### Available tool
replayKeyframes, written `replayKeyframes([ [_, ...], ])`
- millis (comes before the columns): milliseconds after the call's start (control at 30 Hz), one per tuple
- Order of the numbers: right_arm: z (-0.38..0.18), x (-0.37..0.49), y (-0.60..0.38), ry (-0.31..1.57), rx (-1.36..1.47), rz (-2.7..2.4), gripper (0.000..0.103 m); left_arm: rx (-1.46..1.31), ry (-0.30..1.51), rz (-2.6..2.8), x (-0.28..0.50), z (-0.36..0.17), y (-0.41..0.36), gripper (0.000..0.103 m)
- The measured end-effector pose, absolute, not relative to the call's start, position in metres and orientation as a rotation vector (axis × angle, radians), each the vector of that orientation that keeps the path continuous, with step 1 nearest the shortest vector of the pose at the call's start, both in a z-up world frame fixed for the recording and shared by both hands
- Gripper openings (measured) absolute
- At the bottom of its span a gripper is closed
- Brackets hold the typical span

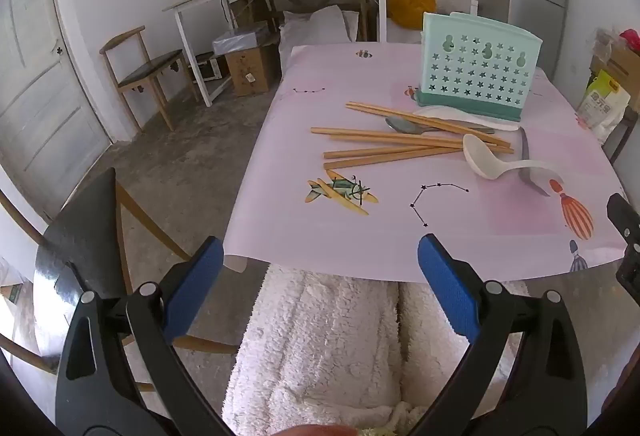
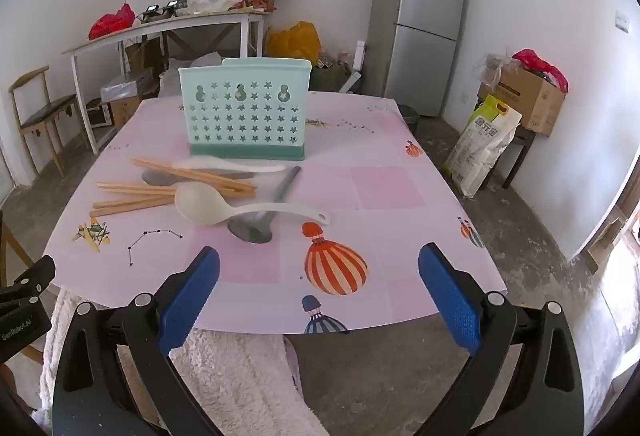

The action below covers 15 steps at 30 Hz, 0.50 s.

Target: Organize utensils

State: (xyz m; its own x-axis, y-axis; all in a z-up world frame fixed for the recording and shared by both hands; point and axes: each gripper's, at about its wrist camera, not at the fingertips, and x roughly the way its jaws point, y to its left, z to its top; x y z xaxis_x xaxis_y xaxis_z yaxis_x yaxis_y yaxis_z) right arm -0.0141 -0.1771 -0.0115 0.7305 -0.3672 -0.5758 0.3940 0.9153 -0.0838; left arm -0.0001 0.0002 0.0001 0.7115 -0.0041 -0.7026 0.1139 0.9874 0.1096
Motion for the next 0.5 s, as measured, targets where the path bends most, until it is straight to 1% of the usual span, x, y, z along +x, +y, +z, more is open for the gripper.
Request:
replayKeyframes([
  [500,-0.0101,-0.0148,-0.1771,0.619,0.052,-0.418,0.097,0.147,0.785,-0.068,0.0003,-0.0001,0.0003,0.094],
])
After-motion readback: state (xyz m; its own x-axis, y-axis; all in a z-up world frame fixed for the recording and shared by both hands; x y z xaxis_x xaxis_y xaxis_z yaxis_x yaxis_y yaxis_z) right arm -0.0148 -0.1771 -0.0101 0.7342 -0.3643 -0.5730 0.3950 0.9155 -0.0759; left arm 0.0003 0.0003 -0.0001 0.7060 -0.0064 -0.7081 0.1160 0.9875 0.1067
